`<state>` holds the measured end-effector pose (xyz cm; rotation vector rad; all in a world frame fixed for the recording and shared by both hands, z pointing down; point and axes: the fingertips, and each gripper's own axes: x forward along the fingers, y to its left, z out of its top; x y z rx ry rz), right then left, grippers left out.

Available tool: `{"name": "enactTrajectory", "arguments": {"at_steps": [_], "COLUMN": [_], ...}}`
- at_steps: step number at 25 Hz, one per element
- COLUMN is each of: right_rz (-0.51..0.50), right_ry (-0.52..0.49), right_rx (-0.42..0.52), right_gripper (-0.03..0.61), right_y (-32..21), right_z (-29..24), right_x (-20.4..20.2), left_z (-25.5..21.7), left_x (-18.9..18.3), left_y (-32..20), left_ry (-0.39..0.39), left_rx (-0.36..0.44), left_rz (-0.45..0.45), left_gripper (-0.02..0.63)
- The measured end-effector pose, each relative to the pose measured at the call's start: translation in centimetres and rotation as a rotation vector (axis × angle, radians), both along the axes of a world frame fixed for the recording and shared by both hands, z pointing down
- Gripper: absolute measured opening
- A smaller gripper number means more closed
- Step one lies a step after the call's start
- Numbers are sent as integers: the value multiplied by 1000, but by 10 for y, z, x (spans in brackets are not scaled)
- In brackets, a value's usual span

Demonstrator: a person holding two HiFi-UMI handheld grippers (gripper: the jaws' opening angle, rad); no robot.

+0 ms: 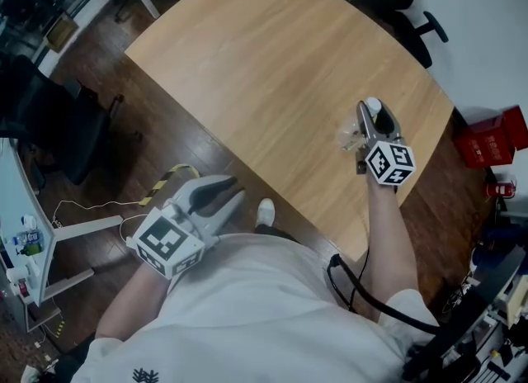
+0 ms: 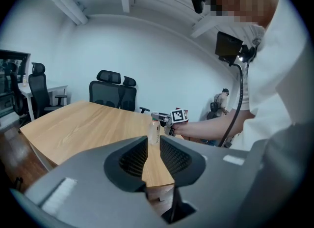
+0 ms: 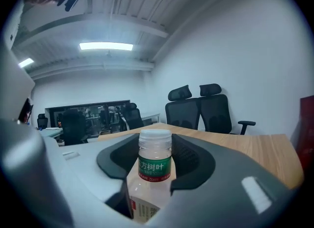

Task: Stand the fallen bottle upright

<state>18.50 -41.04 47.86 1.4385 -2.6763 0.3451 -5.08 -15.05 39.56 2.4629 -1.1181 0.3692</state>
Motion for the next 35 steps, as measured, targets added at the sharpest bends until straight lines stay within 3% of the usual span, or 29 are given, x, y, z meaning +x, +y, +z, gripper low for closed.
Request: {"name": "enactTrajectory", "arguments": {"at_steps": [5,12,22,30,35], "right_rz": [41,106,112,124,195], "right_ry": [87,106,178,181,181], "right_rx": [95,162,92,67,91], "right_gripper": [202,206,207,289,307], "right_y": [27,60,71,79,107], "right_z": [8,11,38,37,19], "right_x": [-3,-3,9,10,22], "left_z": [-3,-10,-18,-19,-19], "left_x": [4,1,7,-5,-14], "left_y": [2,5,7,18,30], "left_ry": [-31,-60,-54,-38,-10], "left_rx": [2,18,46,58,81], "left_rz": [34,85,122,117,155], "left_gripper": [72,69,69,69,69]}}
